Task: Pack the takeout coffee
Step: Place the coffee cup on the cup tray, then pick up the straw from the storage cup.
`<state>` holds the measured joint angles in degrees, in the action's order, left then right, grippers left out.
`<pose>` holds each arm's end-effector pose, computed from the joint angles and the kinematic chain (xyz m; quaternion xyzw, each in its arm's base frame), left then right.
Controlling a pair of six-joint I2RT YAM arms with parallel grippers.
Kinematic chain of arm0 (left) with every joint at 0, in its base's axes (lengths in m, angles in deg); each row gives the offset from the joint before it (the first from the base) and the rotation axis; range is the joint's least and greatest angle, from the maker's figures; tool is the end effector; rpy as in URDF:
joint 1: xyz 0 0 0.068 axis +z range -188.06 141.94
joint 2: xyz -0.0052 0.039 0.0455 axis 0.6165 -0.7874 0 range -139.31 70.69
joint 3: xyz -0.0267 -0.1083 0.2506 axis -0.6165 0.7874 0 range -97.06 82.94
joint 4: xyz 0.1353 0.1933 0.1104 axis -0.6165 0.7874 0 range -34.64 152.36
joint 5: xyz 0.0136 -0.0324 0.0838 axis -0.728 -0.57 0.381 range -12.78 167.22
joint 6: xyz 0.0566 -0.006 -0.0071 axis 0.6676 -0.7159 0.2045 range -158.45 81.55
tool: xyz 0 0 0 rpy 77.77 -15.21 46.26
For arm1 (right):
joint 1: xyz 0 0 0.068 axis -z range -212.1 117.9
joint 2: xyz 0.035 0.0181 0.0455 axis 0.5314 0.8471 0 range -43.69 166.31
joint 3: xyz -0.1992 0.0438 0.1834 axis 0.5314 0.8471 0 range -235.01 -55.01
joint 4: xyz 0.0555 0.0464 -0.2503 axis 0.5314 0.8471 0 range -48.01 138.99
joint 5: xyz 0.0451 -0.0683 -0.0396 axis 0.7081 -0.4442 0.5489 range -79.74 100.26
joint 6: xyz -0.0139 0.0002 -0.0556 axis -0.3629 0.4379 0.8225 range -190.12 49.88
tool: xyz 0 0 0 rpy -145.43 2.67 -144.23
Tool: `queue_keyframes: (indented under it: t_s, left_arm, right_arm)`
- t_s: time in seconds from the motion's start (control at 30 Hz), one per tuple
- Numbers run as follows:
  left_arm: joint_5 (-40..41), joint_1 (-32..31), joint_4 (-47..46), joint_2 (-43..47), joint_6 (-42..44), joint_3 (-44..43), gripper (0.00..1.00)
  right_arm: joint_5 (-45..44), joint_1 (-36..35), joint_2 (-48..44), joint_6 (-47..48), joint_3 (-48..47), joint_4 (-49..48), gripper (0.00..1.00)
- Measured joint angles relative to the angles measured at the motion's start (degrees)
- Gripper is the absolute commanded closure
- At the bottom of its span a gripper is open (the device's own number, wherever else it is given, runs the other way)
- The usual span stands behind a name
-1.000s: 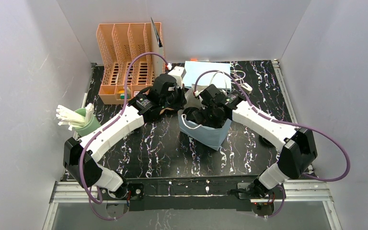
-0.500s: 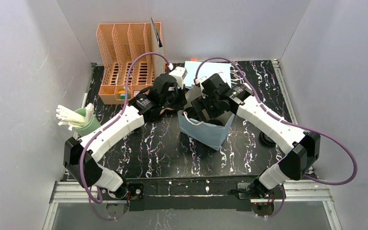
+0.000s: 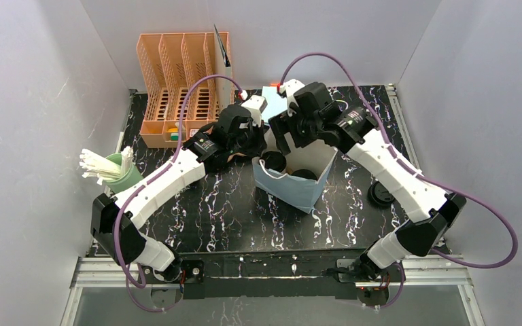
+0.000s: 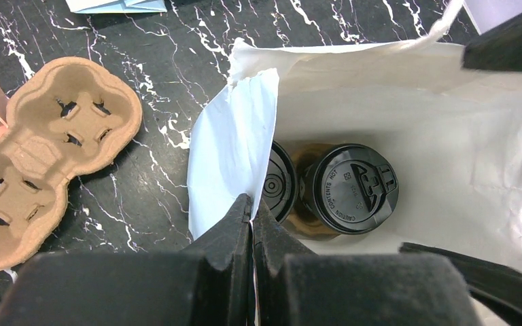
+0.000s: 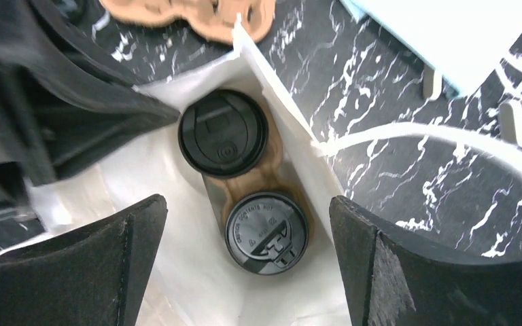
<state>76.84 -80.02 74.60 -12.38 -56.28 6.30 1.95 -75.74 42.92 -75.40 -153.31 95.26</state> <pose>0.2529 -0.2278 0.3598 0.1787 0.8275 -0.2678 0.4600 0.2331 0.2143 0.4110 -0.2708 0.8689 0.1092 0.3996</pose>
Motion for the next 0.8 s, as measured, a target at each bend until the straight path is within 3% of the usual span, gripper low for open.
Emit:
queue_keyframes:
  t_s: [0.3, 0.67, 0.8]
  left_arm:
    - [-0.02, 0.0, -1.66, -1.9, -0.2, -0.61, 1.0]
    - [1.95, 0.0, -2.91, -6.01, 0.46, -4.11, 1.0]
    - [2.93, 0.0, -2.99, -9.44, 1.46, -7.48, 0.71]
  right_arm:
    - [-3.43, 0.83, -1.6, 1.97, -6.82, -3.08, 0.03]
    - [-5.14, 12.04, -2.64, 2.14, -7.5, -4.48, 0.06]
    - [-5.01, 14.56, -2.45, 0.87, -8.15, -4.04, 0.06]
